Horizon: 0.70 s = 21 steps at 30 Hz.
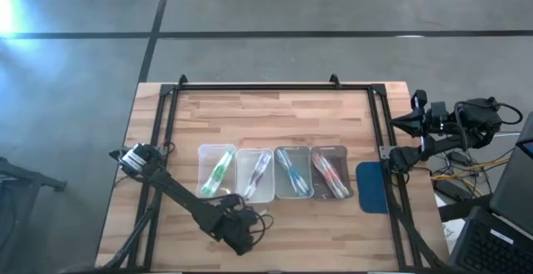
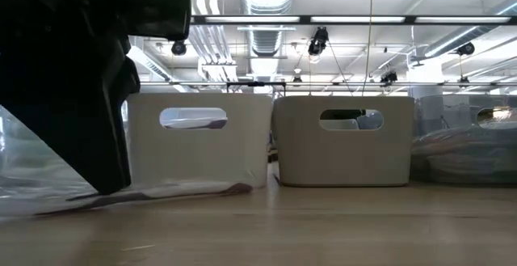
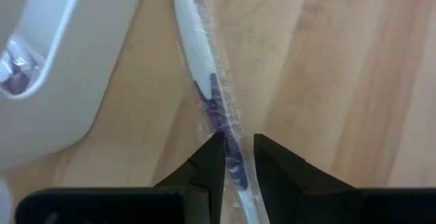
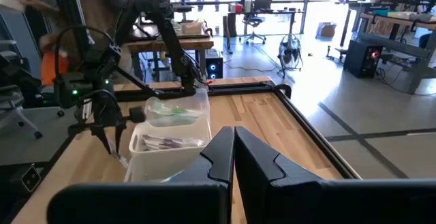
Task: Pick & Place Toothbrushes
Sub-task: Put the purple toothbrush into the white bin
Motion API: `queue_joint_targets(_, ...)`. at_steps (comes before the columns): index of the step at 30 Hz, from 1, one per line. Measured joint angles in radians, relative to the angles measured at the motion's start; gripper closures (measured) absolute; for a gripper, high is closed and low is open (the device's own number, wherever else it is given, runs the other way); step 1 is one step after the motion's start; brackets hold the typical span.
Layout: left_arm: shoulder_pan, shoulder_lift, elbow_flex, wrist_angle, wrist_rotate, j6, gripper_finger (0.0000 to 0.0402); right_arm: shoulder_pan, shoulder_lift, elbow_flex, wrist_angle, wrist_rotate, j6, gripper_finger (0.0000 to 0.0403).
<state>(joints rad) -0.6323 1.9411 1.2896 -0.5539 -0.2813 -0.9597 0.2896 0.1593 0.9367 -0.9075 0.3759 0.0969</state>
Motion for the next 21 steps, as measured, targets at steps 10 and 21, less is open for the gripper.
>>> queue_joint_targets(10,0.004,0.002,0.048,-0.064,0.014,0.077,0.0321,0.0,0.0,0.0,0.0,0.0,0.004,0.0394)
queue_joint_targets(21,-0.007,0.002,0.14,-0.164,-0.015,0.138,0.0321,0.0,0.0,0.0,0.0,0.0,0.0,0.0394)
